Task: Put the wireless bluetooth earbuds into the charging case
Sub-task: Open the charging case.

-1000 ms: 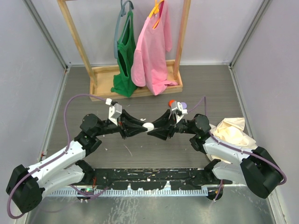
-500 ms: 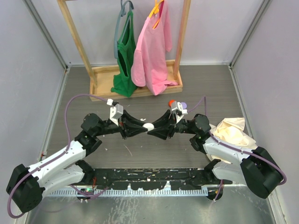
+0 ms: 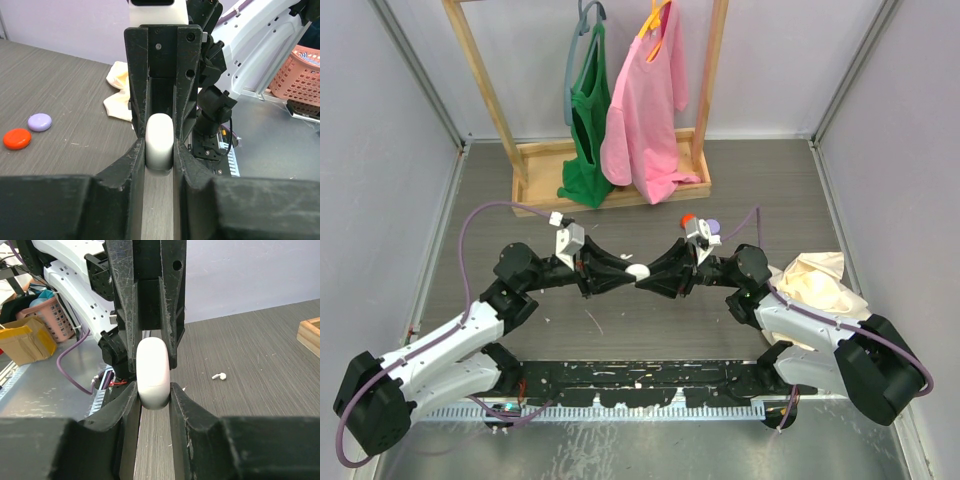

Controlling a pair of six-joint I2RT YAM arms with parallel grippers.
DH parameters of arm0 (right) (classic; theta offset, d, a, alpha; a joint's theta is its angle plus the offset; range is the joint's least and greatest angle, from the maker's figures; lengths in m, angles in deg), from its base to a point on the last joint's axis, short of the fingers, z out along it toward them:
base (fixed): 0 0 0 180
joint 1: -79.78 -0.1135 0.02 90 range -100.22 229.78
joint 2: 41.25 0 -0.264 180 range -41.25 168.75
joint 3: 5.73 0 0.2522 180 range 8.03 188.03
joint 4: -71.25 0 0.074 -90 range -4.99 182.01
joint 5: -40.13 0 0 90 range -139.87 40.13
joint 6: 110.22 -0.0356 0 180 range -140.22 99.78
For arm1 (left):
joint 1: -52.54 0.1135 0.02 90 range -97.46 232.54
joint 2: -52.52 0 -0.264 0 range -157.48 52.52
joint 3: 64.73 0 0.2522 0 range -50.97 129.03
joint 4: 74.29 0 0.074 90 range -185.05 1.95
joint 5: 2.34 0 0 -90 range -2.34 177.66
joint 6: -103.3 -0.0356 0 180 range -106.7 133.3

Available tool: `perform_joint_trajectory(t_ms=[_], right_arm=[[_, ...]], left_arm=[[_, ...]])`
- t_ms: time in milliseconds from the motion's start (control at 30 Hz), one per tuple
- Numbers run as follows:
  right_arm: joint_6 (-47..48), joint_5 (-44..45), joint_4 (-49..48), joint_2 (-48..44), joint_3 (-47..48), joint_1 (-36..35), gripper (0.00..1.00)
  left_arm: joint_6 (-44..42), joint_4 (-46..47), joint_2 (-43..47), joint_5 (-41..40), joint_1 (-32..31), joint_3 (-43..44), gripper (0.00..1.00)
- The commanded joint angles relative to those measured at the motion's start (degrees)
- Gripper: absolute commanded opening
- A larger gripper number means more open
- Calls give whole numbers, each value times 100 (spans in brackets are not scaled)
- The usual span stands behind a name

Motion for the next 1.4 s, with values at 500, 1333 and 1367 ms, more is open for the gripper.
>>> perform_joint_trajectory(t_ms=[500,1333,1367], right_arm=[[462,-160,56,-101,246,-33,1],[1060,-479,53,-115,49,-59,1],[1066,-485,55,-109,52,-58,1]], left_arm=[[-266,-849,136,-487,8,511,63],[-63,-1699,-99,-1689,32,897,65],[-64,-1703,-106,-1706,29,905,65]])
